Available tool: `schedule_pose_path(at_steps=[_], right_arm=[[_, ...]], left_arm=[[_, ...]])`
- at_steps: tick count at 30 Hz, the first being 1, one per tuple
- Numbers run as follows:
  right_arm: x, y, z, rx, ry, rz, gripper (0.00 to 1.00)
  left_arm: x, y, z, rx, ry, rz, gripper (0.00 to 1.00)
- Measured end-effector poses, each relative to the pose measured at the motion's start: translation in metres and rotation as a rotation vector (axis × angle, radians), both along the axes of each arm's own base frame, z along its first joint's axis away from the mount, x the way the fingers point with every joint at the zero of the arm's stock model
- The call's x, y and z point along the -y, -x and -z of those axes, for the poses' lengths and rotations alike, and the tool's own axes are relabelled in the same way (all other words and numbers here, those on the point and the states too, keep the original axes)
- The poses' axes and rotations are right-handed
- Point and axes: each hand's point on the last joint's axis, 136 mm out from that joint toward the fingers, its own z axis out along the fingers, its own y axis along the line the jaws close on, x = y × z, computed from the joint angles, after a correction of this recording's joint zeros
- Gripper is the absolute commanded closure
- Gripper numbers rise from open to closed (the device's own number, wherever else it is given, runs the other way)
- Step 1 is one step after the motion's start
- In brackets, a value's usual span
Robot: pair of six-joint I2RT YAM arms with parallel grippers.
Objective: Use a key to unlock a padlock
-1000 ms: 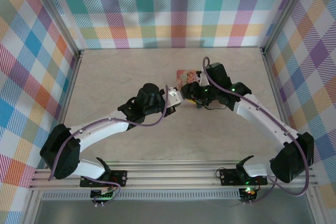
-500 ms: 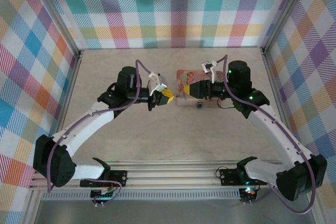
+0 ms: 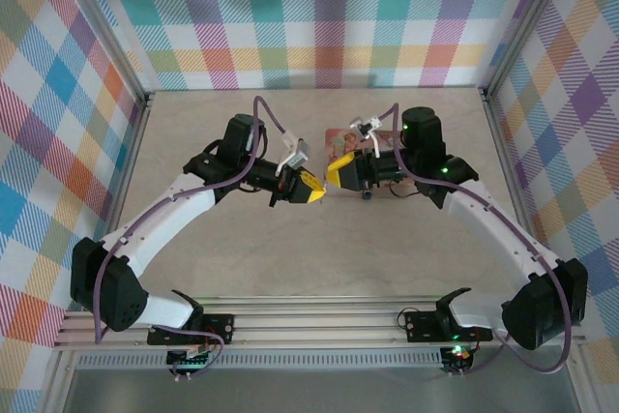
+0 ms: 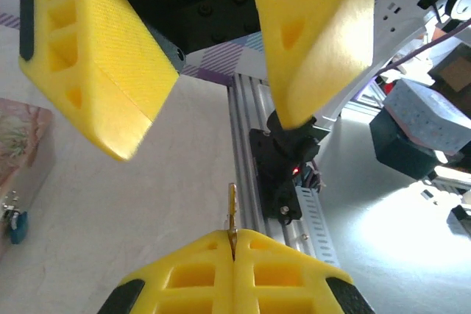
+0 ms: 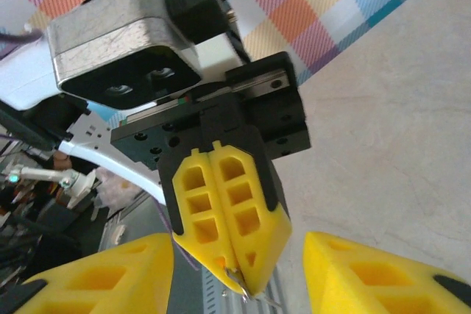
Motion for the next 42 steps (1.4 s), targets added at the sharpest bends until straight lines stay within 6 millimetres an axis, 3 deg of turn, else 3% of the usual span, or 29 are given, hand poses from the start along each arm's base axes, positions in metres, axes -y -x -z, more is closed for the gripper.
schedule_pose_path(at_steps=[15, 19, 21, 22, 24, 31, 37, 42], right_arm=[[-0.013, 0.009, 0.016, 0.016, 0.055, -0.054, 0.77], [-0.016, 0.011, 0.015, 0.031, 0.063, -0.056, 0.98], [-0.016, 0.009, 0.017, 0.035, 0.076, -0.043, 1.0], [-0.016, 0.008, 0.018, 0.037, 0.081, -0.035, 1.0], [-0.015, 0.002, 0.021, 0.042, 0.098, -0.004, 1.0], [-0.008, -0.022, 0.033, 0.045, 0.166, 0.162, 1.0], [0.011, -0.044, 0.024, 0.052, 0.161, 0.322, 1.0], [0.015, -0.056, 0.013, 0.02, 0.109, 0.367, 1.0]], left_arm=[[0.0, 0.005, -0.002, -0.035, -0.004, 0.027, 1.0], [0.0, 0.004, 0.0, -0.044, -0.011, 0.022, 1.0], [-0.001, 0.004, 0.002, -0.058, -0.02, 0.018, 1.0], [-0.001, 0.003, 0.002, -0.059, -0.023, 0.014, 0.97], [-0.001, 0.0, 0.004, -0.063, -0.037, -0.007, 0.77], [-0.014, -0.023, 0.008, -0.027, -0.051, -0.208, 0.45], [-0.049, -0.055, 0.002, -0.104, 0.049, -0.531, 0.37], [-0.047, -0.073, 0.0, -0.332, 0.195, -0.631, 0.42]])
